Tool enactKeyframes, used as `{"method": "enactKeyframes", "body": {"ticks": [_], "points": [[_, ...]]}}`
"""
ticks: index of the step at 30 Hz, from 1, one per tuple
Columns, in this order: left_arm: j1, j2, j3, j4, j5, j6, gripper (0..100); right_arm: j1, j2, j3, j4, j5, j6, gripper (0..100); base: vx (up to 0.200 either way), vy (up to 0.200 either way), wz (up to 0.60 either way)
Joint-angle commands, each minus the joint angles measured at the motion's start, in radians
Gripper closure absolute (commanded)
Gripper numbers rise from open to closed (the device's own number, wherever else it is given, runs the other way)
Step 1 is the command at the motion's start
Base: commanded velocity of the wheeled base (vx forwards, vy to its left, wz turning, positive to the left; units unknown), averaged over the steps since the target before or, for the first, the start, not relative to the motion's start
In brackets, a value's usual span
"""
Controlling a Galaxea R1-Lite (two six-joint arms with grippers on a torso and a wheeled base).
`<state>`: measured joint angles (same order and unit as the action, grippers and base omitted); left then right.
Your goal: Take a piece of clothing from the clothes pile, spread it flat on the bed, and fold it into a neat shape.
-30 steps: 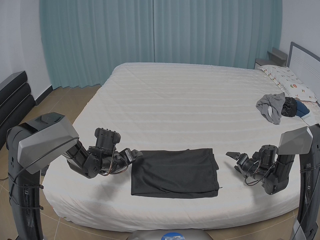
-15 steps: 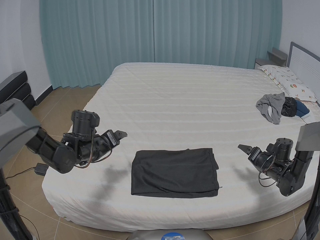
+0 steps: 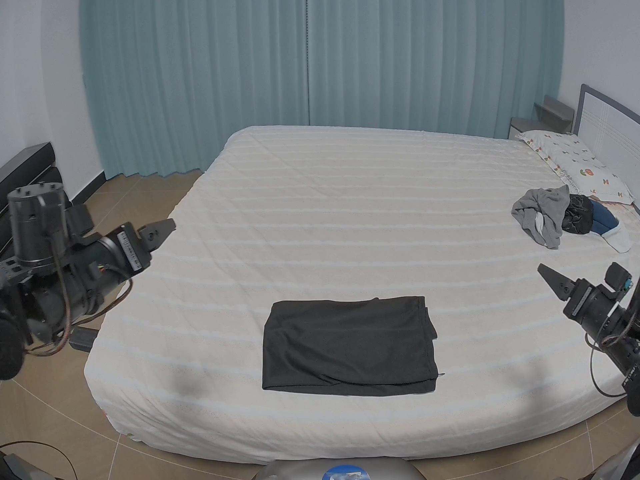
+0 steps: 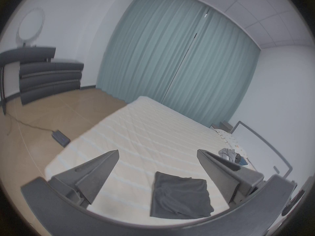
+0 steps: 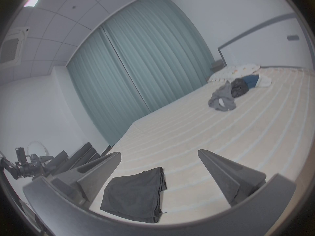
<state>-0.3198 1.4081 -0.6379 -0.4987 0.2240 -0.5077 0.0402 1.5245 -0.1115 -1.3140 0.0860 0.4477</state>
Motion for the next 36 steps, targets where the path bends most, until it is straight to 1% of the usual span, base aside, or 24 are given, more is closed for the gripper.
{"method": "enactKeyframes", "body": {"ticks": [1, 2, 3, 4, 5, 7, 8, 9, 10, 11, 13, 14, 15, 16, 18, 21, 24, 25, 26, 29, 31, 33, 36], "points": [[0.002, -0.336, 0.081, 0.155, 0.052, 0.112, 0, -0.071, -0.365, 0.047, 0.19, 0.054, -0.092, 0, 0.0, 0.0, 0.0], [0.004, -0.373, 0.081, 0.183, 0.052, 0.115, 0, -0.083, -0.418, 0.044, 0.237, 0.081, -0.101, 0, 0.0, 0.0, 0.0], [0.004, -0.373, 0.081, 0.183, 0.052, 0.115, 0, -0.083, -0.418, 0.044, 0.237, 0.081, -0.101, 0, 0.0, 0.0, 0.0], [0.005, -0.42, 0.081, 0.221, 0.058, 0.118, 0, -0.1, -0.489, 0.039, 0.311, 0.109, -0.119, 0, 0.0, 0.0, 0.0], [0.005, -0.455, 0.081, 0.256, 0.07, 0.129, 0, -0.108, -0.544, 0.035, 0.383, 0.121, -0.138, 0, 0.0, 0.0, 0.0], [0.005, -0.497, 0.086, 0.301, 0.087, 0.15, 0, -0.109, -0.609, 0.032, 0.469, 0.129, -0.161, 0, 0.0, 0.0, 0.0], [0.005, -0.502, 0.086, 0.305, 0.087, 0.153, 0, -0.109, -0.613, 0.032, 0.478, 0.129, -0.162, 0, 0.0, 0.0, 0.0], [0.001, -0.566, 0.089, 0.367, 0.1, 0.175, 0, -0.1, -0.698, 0.027, 0.582, 0.14, -0.19, 0, 0.0, 0.0, 0.0], [-0.004, -0.601, 0.086, 0.41, 0.103, 0.182, 0, -0.097, -0.742, 0.021, 0.641, 0.146, -0.205, 0, 0.0, 0.0, 0.0], [-0.004, -0.615, 0.084, 0.427, 0.104, 0.186, 0, -0.095, -0.757, 0.018, 0.661, 0.147, -0.213, 0, 0.0, 0.0, 0.0], [-0.002, -0.672, 0.073, 0.503, 0.107, 0.209, 0, -0.095, -0.828, -0.017, 0.766, 0.159, -0.233, 0, 0.0, 0.0, 0.0], [-0.002, -0.675, 0.073, 0.508, 0.107, 0.212, 0, -0.095, -0.833, -0.019, 0.774, 0.161, -0.234, 0, 0.0, 0.0, 0.0], [0.007, -0.719, 0.073, 0.56, 0.117, 0.236, 0, -0.095, -0.883, -0.053, 0.869, 0.169, -0.239, 0, 0.0, 0.0, 0.0], [0.007, -0.739, 0.073, 0.58, 0.124, 0.247, 0, -0.094, -0.905, -0.068, 0.909, 0.169, -0.241, 0, 0.0, 0.0, 0.0], [0.007, -0.779, 0.073, 0.618, 0.144, 0.265, 0, -0.08, -0.946, -0.097, 0.99, 0.17, -0.25, 0, 0.0, 0.0, 0.0], [0.011, -0.834, 0.073, 0.658, 0.161, 0.291, 0, -0.031, -1.008, -0.119, 1.081, 0.169, -0.273, 0, 0.0, 0.0, 0.0], [0.053, -0.89, 0.073, 0.703, 0.163, 0.327, 0, 0.018, -1.072, -0.122, 1.159, 0.169, -0.311, 0, 0.0, 0.0, 0.0], [0.054, -0.891, 0.073, 0.704, 0.163, 0.328, 0, 0.02, -1.075, -0.122, 1.162, 0.169, -0.313, 0, 0.0, 0.0, 0.0], [0.09, -0.922, 0.073, 0.72, 0.163, 0.359, 0, 0.024, -1.109, -0.122, 1.21, 0.169, -0.334, 0, 0.0, 0.0, 0.0], [0.13, -0.98, 0.075, 0.73, 0.163, 0.403, 0, 0.03, -1.164, -0.125, 1.282, 0.169, -0.359, 0, 0.0, 0.0, 0.0], [0.157, -1.023, 0.078, 0.732, 0.161, 0.454, 0, 0.049, -1.215, -0.135, 1.334, 0.169, -0.379, 0, 0.0, 0.0, 0.0], [0.176, -1.046, 0.086, 0.733, 0.159, 0.482, 0, 0.066, -1.247, -0.145, 1.368, 0.169, -0.385, 0, 0.0, 0.0, 0.0], [0.237, -1.11, 0.103, 0.738, 0.156, 0.525, 0, 0.086, -1.334, -0.169, 1.478, 0.169, -0.388, 0, 0.0, 0.0, 0.0]]}}
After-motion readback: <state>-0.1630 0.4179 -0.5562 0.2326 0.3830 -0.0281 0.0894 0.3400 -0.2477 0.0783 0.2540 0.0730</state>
